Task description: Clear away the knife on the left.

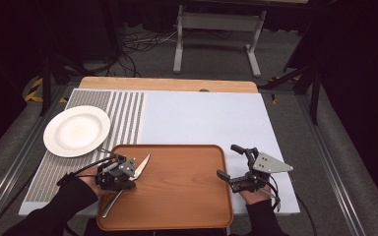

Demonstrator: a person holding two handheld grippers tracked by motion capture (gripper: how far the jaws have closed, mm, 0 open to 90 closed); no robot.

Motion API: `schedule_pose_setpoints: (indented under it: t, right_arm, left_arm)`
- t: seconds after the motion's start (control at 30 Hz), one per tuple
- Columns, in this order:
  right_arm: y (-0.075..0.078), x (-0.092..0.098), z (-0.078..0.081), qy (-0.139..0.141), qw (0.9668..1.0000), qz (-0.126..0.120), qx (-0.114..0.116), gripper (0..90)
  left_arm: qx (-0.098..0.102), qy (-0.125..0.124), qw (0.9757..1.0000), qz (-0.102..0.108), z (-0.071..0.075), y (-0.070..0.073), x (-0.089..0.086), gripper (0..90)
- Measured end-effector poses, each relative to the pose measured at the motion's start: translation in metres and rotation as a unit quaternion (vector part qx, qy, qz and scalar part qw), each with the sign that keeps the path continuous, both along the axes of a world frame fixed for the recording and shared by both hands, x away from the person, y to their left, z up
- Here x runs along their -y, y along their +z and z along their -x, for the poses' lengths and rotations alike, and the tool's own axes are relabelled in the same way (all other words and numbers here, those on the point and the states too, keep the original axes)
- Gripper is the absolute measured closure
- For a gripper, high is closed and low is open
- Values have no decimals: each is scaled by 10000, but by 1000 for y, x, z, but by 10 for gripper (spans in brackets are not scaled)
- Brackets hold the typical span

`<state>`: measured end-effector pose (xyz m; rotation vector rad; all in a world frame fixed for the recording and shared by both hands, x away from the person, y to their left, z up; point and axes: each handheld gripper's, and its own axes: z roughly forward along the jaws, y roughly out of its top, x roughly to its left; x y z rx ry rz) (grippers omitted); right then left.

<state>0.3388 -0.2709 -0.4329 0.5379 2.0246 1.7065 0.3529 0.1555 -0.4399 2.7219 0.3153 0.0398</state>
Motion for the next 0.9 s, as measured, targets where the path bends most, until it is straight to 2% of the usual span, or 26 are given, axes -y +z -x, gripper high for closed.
schedule_pose_setpoints:
  t: [0.9]
  right_arm:
    - [0,-1,-1,9,10000,36,-8,27]
  left_arm:
    - [-98,424,9990,37,4,-2,-30,900]
